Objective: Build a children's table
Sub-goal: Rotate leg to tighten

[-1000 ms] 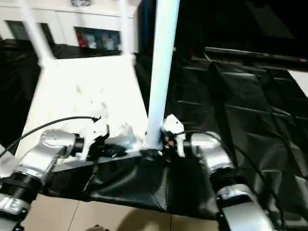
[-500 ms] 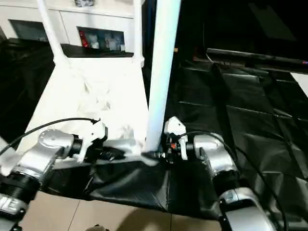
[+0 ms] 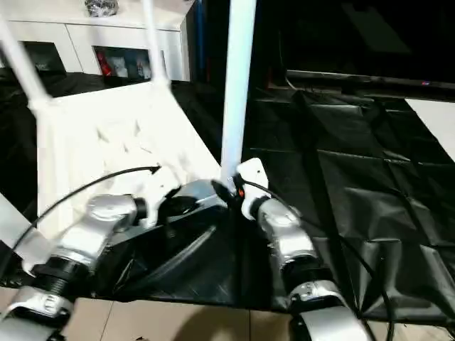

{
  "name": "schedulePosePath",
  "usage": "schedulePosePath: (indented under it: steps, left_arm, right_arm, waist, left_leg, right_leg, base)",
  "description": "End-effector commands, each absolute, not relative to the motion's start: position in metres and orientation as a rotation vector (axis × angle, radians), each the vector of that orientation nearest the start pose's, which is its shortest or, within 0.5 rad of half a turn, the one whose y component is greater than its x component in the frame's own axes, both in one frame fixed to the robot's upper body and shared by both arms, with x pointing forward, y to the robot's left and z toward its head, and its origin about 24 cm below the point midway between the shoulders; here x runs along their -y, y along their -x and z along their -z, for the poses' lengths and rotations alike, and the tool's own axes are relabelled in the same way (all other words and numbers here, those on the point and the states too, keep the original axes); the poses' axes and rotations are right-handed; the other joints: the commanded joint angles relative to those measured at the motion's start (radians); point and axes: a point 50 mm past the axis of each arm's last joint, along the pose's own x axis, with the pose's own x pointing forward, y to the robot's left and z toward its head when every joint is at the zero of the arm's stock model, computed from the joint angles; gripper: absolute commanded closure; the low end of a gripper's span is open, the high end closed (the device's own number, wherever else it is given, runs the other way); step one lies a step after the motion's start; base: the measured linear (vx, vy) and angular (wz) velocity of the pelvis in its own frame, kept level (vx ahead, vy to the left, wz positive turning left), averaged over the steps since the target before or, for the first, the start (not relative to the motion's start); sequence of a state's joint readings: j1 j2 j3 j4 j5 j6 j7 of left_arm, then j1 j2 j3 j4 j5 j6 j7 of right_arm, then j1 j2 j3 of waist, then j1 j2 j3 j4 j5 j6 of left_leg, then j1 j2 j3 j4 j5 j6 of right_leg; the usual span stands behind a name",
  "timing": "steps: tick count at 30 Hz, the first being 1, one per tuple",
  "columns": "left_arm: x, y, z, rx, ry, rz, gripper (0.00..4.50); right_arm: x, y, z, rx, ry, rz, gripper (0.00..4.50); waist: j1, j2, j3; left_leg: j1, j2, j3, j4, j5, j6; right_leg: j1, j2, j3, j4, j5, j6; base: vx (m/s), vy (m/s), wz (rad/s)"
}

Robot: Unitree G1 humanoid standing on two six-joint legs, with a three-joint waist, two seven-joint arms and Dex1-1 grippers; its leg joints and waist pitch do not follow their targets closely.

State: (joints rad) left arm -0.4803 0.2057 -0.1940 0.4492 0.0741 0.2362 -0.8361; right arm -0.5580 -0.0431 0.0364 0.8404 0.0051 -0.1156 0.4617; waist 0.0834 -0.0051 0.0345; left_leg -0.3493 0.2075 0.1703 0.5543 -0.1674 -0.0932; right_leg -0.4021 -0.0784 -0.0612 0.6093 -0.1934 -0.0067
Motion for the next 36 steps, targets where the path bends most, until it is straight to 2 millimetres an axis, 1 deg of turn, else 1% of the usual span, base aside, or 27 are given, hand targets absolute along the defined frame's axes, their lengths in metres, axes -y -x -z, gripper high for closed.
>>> schedulePosePath:
  steps: [1, 3, 6, 7, 9, 10, 11, 12, 13, 15, 16, 17, 18, 19, 20, 22, 23, 24, 28, 29, 30, 32, 34, 35, 36]
  left_arm:
    - [-0.077, -0.312, -0.049, -0.28, -0.225, 1.026, 4.5]
    - [-0.08, -0.313, -0.049, -0.28, -0.232, 1.031, 4.5]
    - [-0.086, -0.311, -0.049, -0.287, -0.244, 1.061, 4.5]
    - [-0.088, -0.31, -0.049, -0.291, -0.251, 1.081, 4.5]
    - [-0.092, -0.306, -0.049, -0.299, -0.263, 1.14, 4.5]
    - [-0.093, -0.305, -0.049, -0.301, -0.265, 1.159, 4.5]
    - [-0.095, -0.303, -0.049, -0.307, -0.27, 1.184, 4.5]
    - [-0.101, -0.299, -0.049, -0.325, -0.276, 1.242, 4.5]
    - [-0.104, -0.298, -0.049, -0.335, -0.282, 1.266, 4.5]
    - [-0.106, -0.297, -0.049, -0.34, -0.286, 1.278, 4.5]
    - [-0.108, -0.297, -0.049, -0.348, -0.291, 1.289, 4.5]
    - [-0.111, -0.297, -0.05, -0.356, -0.297, 1.297, 4.5]
    - [-0.112, -0.297, -0.05, -0.358, -0.298, 1.298, 4.5]
    - [-0.114, -0.298, -0.05, -0.365, -0.302, 1.304, 4.5]
    - [-0.118, -0.298, -0.05, -0.379, -0.31, 1.317, 4.5]
    - [-0.128, -0.298, -0.051, -0.406, -0.328, 1.342, 4.5]
    - [-0.131, -0.298, -0.052, -0.415, -0.333, 1.351, 4.5]
    - [-0.133, -0.297, -0.052, -0.425, -0.334, 1.362, 4.5]
    - [-0.138, -0.297, -0.053, -0.442, -0.338, 1.38, 4.5]
    - [-0.14, -0.297, -0.054, -0.452, -0.34, 1.388, 4.5]
    - [-0.141, -0.297, -0.054, -0.454, -0.341, 1.391, 4.5]
    - [-0.141, -0.297, -0.054, -0.455, -0.341, 1.393, 4.5]
    - [-0.14, -0.297, -0.054, -0.449, -0.338, 1.398, 4.5]
    - [-0.139, -0.297, -0.054, -0.444, -0.336, 1.395, 4.5]
    - [-0.138, -0.297, -0.053, -0.439, -0.335, 1.391, 4.5]
  right_arm:
    - [0.06, -0.317, -0.003, -0.265, 0.052, -0.754, 1.2]
    - [0.062, -0.318, -0.005, -0.26, 0.035, -0.768, 1.13]
    - [0.069, -0.319, -0.006, -0.247, 0.082, -0.788, 0.75]
    - [0.071, -0.32, -0.007, -0.243, 0.095, -0.806, 0.73]
    - [0.076, -0.32, -0.009, -0.238, 0.103, -0.858, 0.73]
    - [0.078, -0.32, -0.01, -0.237, 0.105, -0.875, 0.73]
    - [0.079, -0.32, -0.011, -0.233, 0.11, -0.91, 0.73]
    - [0.082, -0.317, -0.015, -0.222, 0.124, -1.021, 0.73]
    - [0.084, -0.315, -0.016, -0.221, 0.131, -1.078, 0.73]
    - [0.085, -0.314, -0.017, -0.221, 0.134, -1.111, 0.73]
    - [0.086, -0.312, -0.017, -0.227, 0.135, -1.146, 0.73]
    - [0.089, -0.311, -0.017, -0.236, 0.137, -1.188, 0.73]
    - [0.089, -0.311, -0.017, -0.237, 0.138, -1.195, 0.73]
    - [0.091, -0.309, -0.018, -0.245, 0.139, -1.227, 0.73]
    - [0.094, -0.308, -0.019, -0.254, 0.136, -1.277, 0.73]
    - [0.1, -0.304, -0.023, -0.27, 0.12, -1.382, 0.98]
    - [0.103, -0.303, -0.025, -0.273, 0.114, -1.414, 1.05]
    - [0.104, -0.302, -0.026, -0.283, 0.105, -1.441, 1.08]
    - [0.107, -0.299, -0.026, -0.313, 0.095, -1.501, 1.49]
    - [0.108, -0.297, -0.026, -0.329, 0.099, -1.535, 1.58]
    - [0.107, -0.296, -0.026, -0.333, 0.101, -1.545, 1.58]
    - [0.107, -0.295, -0.026, -0.336, 0.099, -1.554, 1.77]
    - [0.106, -0.294, -0.027, -0.339, 0.076, -1.569, 1.84]
    - [0.106, -0.293, -0.027, -0.339, 0.07, -1.574, 1.87]
    - [0.105, -0.293, -0.027, -0.338, 0.064, -1.575, 1.88]
  waist:
    - [0.002, -0.008, -0.046]
    - [0.001, -0.007, -0.045]
    - [0.001, -0.005, -0.045]
    - [0.001, -0.01, -0.046]
    - [0.002, -0.008, -0.047]
    - [0.002, -0.009, -0.046]
    - [0.003, -0.009, -0.046]
    - [0.003, -0.009, -0.046]
    - [0.006, -0.009, -0.047]
    - [0.004, -0.007, -0.045]
    - [0.007, -0.009, -0.046]
    - [0.008, -0.007, -0.046]
    - [0.008, -0.009, -0.045]
    - [0.009, -0.008, -0.045]
    - [0.01, -0.011, -0.045]
    - [0.015, -0.013, -0.045]
    - [0.018, -0.012, -0.045]
    - [0.022, -0.014, -0.045]
    - [0.03, -0.014, -0.044]
    - [0.034, -0.013, -0.044]
    - [0.034, -0.014, -0.045]
    - [0.036, -0.015, -0.045]
    - [0.035, -0.014, -0.045]
    - [0.036, -0.011, -0.046]
    - [0.035, -0.011, -0.047]
  left_leg:
    - [-0.005, 0.014, 0.002, -0.06, -0.267, 0.028]
    - [-0.006, 0.015, 0.002, -0.06, -0.269, 0.031]
    - [-0.005, 0.015, 0.002, -0.061, -0.273, 0.03]
    - [-0.007, 0.016, 0.001, -0.061, -0.269, 0.032]
    - [-0.005, 0.018, 0.003, -0.059, -0.266, 0.04]
    - [-0.006, 0.017, 0.003, -0.059, -0.263, 0.041]
    - [-0.005, 0.018, 0.004, -0.058, -0.263, 0.046]
    - [-0.005, 0.018, 0.004, -0.058, -0.258, 0.05]
    - [-0.005, 0.02, 0.003, -0.057, -0.259, 0.056]
    - [-0.005, 0.021, 0.004, -0.058, -0.254, 0.058]
    - [-0.001, 0.022, 0.006, -0.057, -0.248, 0.057]
    - [0.001, 0.023, 0.005, -0.056, -0.249, 0.056]
    - [-0.003, 0.022, 0.005, -0.057, -0.25, 0.058]
    - [-0.002, 0.023, 0.005, -0.057, -0.253, 0.057]
    - [-0.002, 0.023, 0.006, -0.057, -0.259, 0.059]
    - [-0.003, 0.024, 0.006, -0.055, -0.253, 0.063]
    - [-0.003, 0.025, 0.007, -0.054, -0.249, 0.069]
    - [-0.003, 0.026, 0.008, -0.054, -0.242, 0.068]
    - [-0.001, 0.027, 0.007, -0.055, -0.24, 0.063]
    - [0.002, 0.027, 0.007, -0.056, -0.244, 0.057]
    - [0.001, 0.027, 0.007, -0.056, -0.241, 0.055]
    - [-0.001, 0.026, 0.006, -0.055, -0.234, 0.052]
    - [-0.002, 0.025, 0.006, -0.055, -0.232, 0.05]
    - [-0.001, 0.025, 0.005, -0.055, -0.232, 0.049]
    - [-0.001, 0.026, 0.006, -0.055, -0.229, 0.048]
  right_leg:
    - [0.043, -0.054, 0.041, -0.088, -0.278, -0.159]
    - [0.044, -0.054, 0.041, -0.088, -0.281, -0.16]
    - [0.043, -0.054, 0.041, -0.089, -0.287, -0.158]
    - [0.045, -0.055, 0.041, -0.087, -0.284, -0.158]
    - [0.044, -0.056, 0.042, -0.086, -0.264, -0.168]
    - [0.044, -0.055, 0.042, -0.085, -0.257, -0.172]
    - [0.044, -0.056, 0.042, -0.085, -0.247, -0.179]
    - [0.045, -0.055, 0.042, -0.084, -0.236, -0.185]
    - [0.047, -0.056, 0.04, -0.081, -0.228, -0.192]
    - [0.046, -0.054, 0.041, -0.079, -0.208, -0.202]
    - [0.045, -0.054, 0.041, -0.078, -0.189, -0.212]
    - [0.044, -0.054, 0.041, -0.076, -0.181, -0.218]
    - [0.048, -0.053, 0.04, -0.073, -0.178, -0.223]
    - [0.047, -0.053, 0.04, -0.075, -0.182, -0.225]
    - [0.048, -0.053, 0.039, -0.075, -0.188, -0.225]
    - [0.05, -0.052, 0.038, -0.072, -0.185, -0.225]
    - [0.049, -0.053, 0.038, -0.071, -0.18, -0.227]
    - [0.048, -0.054, 0.039, -0.071, -0.177, -0.229]
    - [0.047, -0.055, 0.038, -0.071, -0.19, -0.231]
    - [0.045, -0.056, 0.039, -0.071, -0.197, -0.23]
    - [0.047, -0.056, 0.039, -0.07, -0.195, -0.229]
    - [0.048, -0.057, 0.039, -0.069, -0.189, -0.228]
    - [0.049, -0.057, 0.039, -0.07, -0.191, -0.226]
    - [0.049, -0.057, 0.039, -0.069, -0.192, -0.227]
    - [0.049, -0.056, 0.039, -0.069, -0.182, -0.228]
  base:
    - [0.0, 0.0, 0.0]
    - [0.0, 0.0, 0.0]
    - [0.0, 0.0, 0.0]
    - [0.0, 0.0, 0.0]
    - [0.0, 0.0, 0.0]
    - [0.0, 0.0, 0.0]
    - [0.0, 0.0, 0.0]
    - [0.0, 0.0, 0.0]
    - [0.0, 0.0, 0.0]
    - [0.0, 0.0, 0.0]
    - [0.0, 0.0, 0.0]
    - [0.0, 0.0, 0.0]
    - [0.0, 0.0, 0.0]
    - [0.0, 0.0, 0.0]
    - [0.0, 0.0, 0.0]
    - [0.0, 0.0, 0.0]
    - [0.0, 0.0, 0.0]
    - [0.0, 0.0, 0.0]
    - [0.0, 0.0, 0.0]
    - [0.0, 0.0, 0.0]
    - [0.0, 0.0, 0.0]
    - [0.0, 0.0, 0.0]
    - [0.0, 0.0, 0.0]
    - [0.0, 0.0, 0.0]
    - [0.0, 0.0, 0.0]
